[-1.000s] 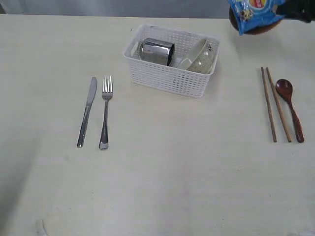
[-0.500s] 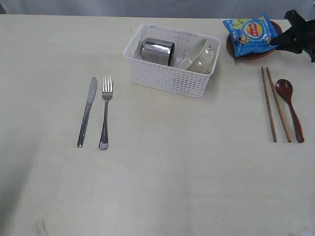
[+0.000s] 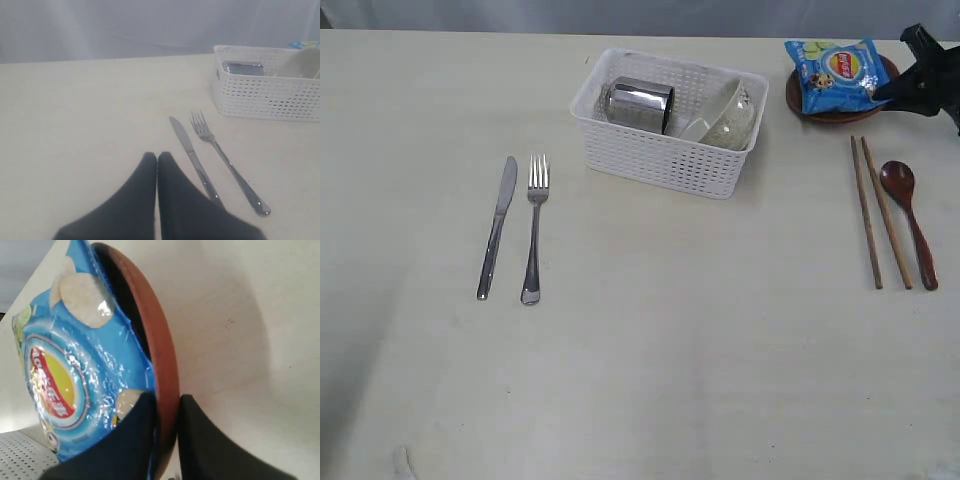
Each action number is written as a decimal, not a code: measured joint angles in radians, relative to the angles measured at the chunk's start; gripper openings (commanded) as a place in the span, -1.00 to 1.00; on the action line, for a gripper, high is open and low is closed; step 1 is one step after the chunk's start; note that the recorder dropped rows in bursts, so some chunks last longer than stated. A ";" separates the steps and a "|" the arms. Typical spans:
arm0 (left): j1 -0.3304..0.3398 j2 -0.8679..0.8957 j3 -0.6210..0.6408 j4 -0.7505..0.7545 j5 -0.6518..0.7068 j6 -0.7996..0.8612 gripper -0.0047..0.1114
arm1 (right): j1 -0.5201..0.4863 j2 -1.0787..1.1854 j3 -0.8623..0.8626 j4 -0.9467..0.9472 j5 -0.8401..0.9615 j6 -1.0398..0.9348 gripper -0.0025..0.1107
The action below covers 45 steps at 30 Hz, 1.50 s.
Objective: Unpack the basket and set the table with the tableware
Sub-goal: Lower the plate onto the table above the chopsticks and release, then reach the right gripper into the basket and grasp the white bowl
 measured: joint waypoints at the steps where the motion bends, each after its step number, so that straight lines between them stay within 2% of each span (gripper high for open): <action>1: 0.000 0.000 0.000 0.000 0.000 0.000 -0.92 | 0.000 0.000 0.000 0.000 0.000 0.001 -0.58; 4: 0.000 0.000 0.000 0.000 0.000 0.000 -0.92 | 0.000 0.000 0.000 -0.028 -0.012 0.001 -0.32; 6: 0.000 0.000 0.000 0.000 0.000 0.000 -0.92 | 0.000 0.000 0.000 -0.049 -0.021 0.001 -0.27; 16: 0.000 0.000 0.000 0.000 0.000 0.000 -0.92 | -0.001 -0.065 0.000 -0.088 -0.034 -0.032 -0.28; 24: 0.000 0.000 0.000 0.000 0.000 0.000 -0.92 | -0.001 -0.186 0.000 -0.278 -0.039 0.040 -0.28; 27: 0.000 0.000 0.000 0.000 0.000 0.000 -0.92 | -0.001 -0.235 0.000 -0.269 -0.015 0.050 -0.28; 31: 0.000 0.000 0.000 0.000 0.000 0.000 -0.92 | 0.020 -0.313 0.000 -0.121 0.038 -0.021 -0.28; 34: 0.000 0.000 0.000 0.000 0.000 0.000 -0.92 | 0.084 -0.365 0.000 -0.022 0.069 -0.062 -0.28; 39: 0.000 0.000 0.000 0.000 0.000 0.000 -0.92 | 0.285 -0.402 0.000 -0.004 0.088 -0.028 -0.28; 45: 0.000 0.000 0.000 0.000 0.000 0.000 -0.92 | 0.548 -0.402 0.000 -0.182 0.041 0.102 -0.28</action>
